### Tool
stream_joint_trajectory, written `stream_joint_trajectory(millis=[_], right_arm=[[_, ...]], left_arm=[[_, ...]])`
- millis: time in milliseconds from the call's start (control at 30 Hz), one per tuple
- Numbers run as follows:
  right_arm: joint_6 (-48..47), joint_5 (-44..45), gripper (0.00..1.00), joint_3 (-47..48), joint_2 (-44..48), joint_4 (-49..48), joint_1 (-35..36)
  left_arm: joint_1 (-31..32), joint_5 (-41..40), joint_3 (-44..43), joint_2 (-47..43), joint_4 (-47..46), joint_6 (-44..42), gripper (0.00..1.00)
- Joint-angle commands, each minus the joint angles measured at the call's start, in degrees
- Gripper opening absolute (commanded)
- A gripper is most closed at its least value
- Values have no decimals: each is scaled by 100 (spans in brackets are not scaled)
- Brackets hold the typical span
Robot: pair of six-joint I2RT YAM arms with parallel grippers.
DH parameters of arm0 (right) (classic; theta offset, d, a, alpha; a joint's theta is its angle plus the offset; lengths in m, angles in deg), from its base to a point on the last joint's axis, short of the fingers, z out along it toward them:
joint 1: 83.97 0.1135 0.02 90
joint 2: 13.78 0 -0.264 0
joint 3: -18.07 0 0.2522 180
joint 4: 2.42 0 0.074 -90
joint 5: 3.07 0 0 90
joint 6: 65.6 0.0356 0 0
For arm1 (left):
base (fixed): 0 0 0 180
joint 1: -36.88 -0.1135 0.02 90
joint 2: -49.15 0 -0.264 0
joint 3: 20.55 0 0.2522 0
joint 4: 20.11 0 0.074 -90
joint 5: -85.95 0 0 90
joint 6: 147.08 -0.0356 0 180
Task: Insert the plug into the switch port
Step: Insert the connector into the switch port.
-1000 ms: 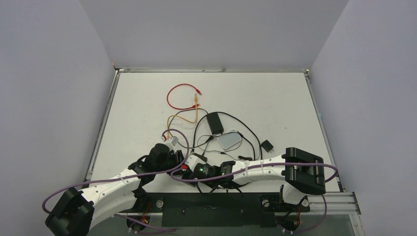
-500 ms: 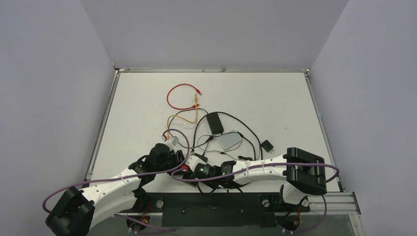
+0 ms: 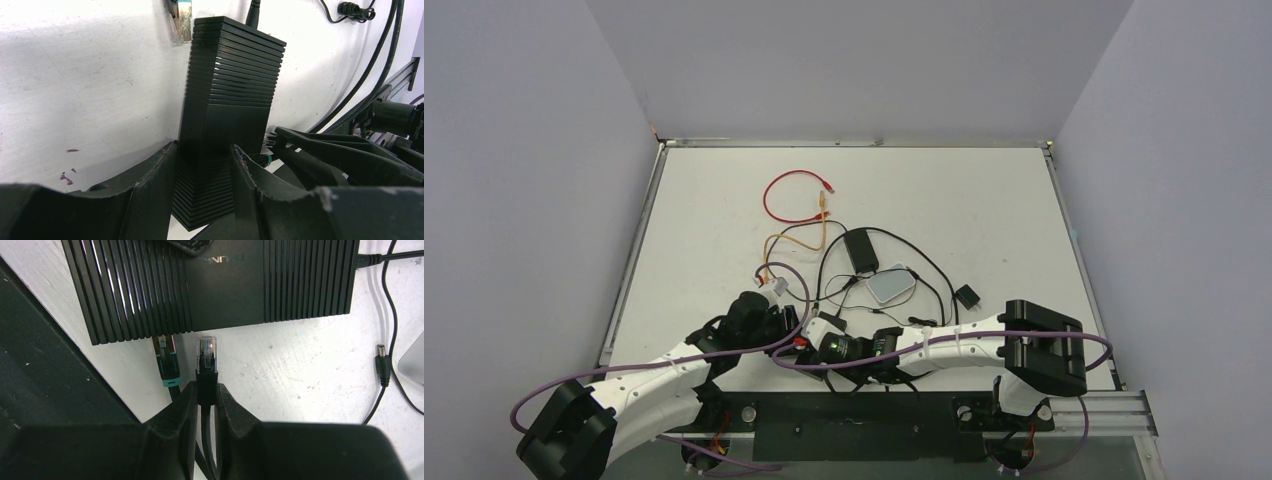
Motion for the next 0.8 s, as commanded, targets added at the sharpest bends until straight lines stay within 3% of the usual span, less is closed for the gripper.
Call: stream_joint_trajectory(millis=[0, 767], right_arm=[[9, 95, 0, 238, -66, -132, 35], [104, 252, 0, 321, -179, -164, -147]], left_arm=[[10, 99, -121, 1, -355, -64, 39], [6, 184, -38, -51, -373, -108, 39]])
